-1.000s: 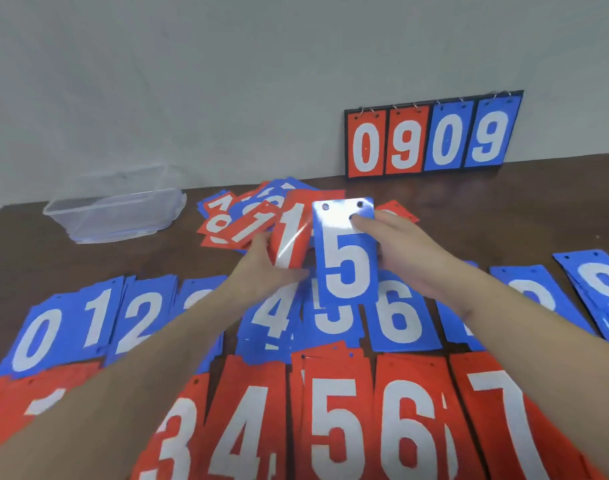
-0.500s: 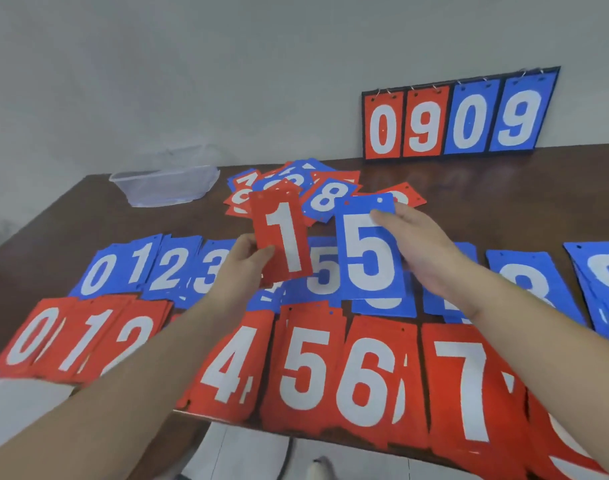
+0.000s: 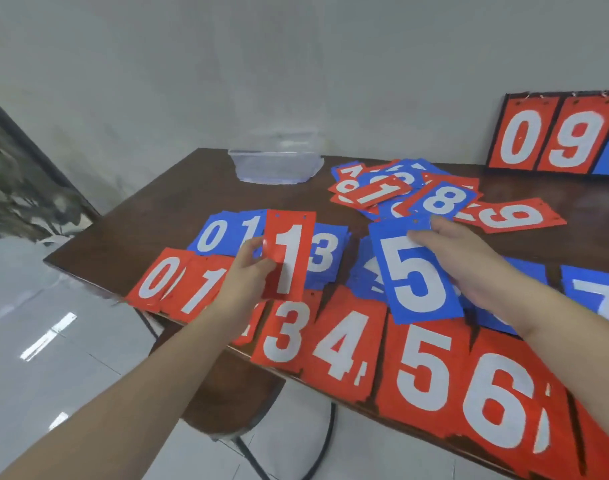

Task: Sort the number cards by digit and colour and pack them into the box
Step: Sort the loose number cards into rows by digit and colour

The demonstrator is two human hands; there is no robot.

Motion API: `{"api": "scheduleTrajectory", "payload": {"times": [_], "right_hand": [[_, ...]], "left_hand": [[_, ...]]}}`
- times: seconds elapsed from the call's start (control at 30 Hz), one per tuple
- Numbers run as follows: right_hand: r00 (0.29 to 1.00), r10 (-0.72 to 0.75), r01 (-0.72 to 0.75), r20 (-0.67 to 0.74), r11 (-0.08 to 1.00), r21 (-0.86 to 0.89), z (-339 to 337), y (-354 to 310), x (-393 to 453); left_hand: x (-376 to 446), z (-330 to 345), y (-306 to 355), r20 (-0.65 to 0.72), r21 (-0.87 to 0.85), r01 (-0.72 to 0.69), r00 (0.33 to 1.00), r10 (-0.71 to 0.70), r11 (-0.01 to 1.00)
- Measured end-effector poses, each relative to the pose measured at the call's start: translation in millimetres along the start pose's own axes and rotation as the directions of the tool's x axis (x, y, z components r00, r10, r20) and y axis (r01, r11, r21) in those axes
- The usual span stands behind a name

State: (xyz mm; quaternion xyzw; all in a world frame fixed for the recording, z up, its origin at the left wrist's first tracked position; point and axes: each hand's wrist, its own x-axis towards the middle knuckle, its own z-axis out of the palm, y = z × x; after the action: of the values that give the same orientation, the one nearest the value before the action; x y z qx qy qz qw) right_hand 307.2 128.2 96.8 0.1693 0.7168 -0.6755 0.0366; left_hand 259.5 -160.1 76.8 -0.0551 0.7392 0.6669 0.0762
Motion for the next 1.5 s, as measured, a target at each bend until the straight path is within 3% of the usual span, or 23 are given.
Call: {"api": "scheduleTrajectory", "payload": {"times": [0.13, 0.23, 0.4, 0.5, 0.57, 0.67, 0.73, 0.93, 1.2, 1.37, 1.5], "right_hand": [[0.999, 0.054, -0.054, 0.000, 0.998, -0.016, 62.5, -5.2, 21.8], [0.999, 0.039, -0.038, 0.011, 0.995, -0.089, 107.9, -7.9, 29.1], [0.998, 0.021, -0.010, 0.056, 0.981, -0.192, 161.9, -7.5, 39.8], [0.998, 0.021, -0.009, 0.055, 0.977, -0.214, 179.9, -12.9, 42.8], [0.999, 0.024, -0.018, 0.025, 0.976, -0.217, 185.6, -14.2, 43.7], [0.999, 0.024, -0.029, -0.024, 0.974, -0.227, 187.8, -13.8, 41.8], [0.998, 0.026, -0.039, -0.057, 0.971, -0.236, 184.7, -12.2, 38.2], [0.986, 0.017, -0.053, -0.164, 0.975, -0.216, 157.1, -9.8, 18.4], [0.932, 0.029, -0.104, -0.362, 0.976, -0.189, 65.3, 17.9, -12.2], [0.897, 0.017, -0.098, -0.441, 0.982, -0.162, -7.3, 32.2, -28.4], [0.904, 0.009, -0.085, -0.427, 0.983, -0.160, -54.4, 37.9, -21.8]], "left_hand": [[23.3, -73.3, -8.4, -0.095, 0.234, -0.018, 0.995, 0.041, 0.972], [41.7, -118.5, -17.9, -0.051, 0.472, -0.039, 0.996, 0.071, 0.881], [69.1, -166.7, -29.7, -0.024, 0.561, -0.050, 0.997, 0.077, 0.826], [80.7, -189.3, -37.4, 0.031, 0.669, -0.065, 0.998, 0.059, 0.740], [84.5, -198.5, -43.1, 0.132, 0.801, -0.138, 0.990, 0.053, 0.582], [89.6, -201.7, -46.1, 0.235, 0.945, -0.262, 0.961, 0.149, 0.197], [92.5, -197.3, -40.1, 0.273, 0.951, -0.300, 0.931, 0.243, 0.079], [96.9, -164.2, -22.3, 0.427, 0.812, -0.552, 0.783, 0.451, 0.189], [91.0, -67.9, -18.1, 0.631, 0.589, -0.767, 0.634, 0.447, 0.255], [83.1, 2.1, -15.0, 0.685, 0.530, -0.786, 0.618, 0.387, 0.317], [75.0, 50.3, -9.7, 0.697, 0.511, -0.793, 0.608, 0.381, 0.331]]}}
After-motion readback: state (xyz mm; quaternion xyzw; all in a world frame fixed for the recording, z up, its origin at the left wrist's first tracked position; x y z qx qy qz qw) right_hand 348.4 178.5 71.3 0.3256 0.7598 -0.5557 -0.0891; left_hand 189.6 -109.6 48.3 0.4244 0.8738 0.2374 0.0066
